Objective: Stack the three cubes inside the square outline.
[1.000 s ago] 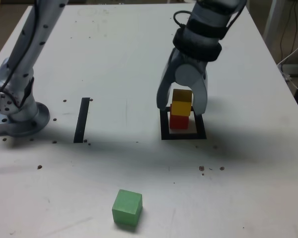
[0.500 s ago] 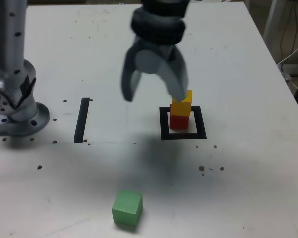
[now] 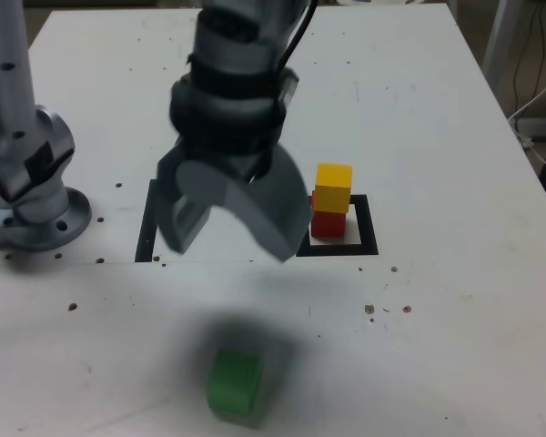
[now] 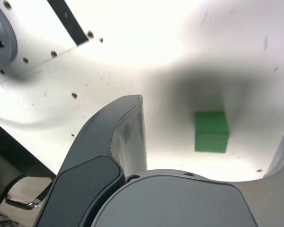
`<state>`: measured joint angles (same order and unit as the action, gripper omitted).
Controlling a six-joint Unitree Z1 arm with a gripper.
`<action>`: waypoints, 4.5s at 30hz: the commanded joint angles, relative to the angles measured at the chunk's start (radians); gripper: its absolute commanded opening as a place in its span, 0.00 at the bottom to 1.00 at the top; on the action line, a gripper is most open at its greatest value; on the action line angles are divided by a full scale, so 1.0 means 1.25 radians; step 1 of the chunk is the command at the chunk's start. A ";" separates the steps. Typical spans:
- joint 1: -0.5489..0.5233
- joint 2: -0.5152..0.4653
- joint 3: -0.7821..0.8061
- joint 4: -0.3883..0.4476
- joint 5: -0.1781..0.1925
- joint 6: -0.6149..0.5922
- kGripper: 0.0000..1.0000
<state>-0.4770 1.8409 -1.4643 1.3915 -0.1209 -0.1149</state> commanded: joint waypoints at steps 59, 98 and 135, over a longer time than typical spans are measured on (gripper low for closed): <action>-0.142 0.273 -0.065 -0.081 -0.174 -0.028 0.29; 0.159 0.097 -0.221 0.188 -0.011 0.041 0.22; 0.304 0.239 -0.357 0.195 0.054 0.141 0.74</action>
<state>-0.0979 2.1335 -1.9129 1.6042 -0.0532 0.0598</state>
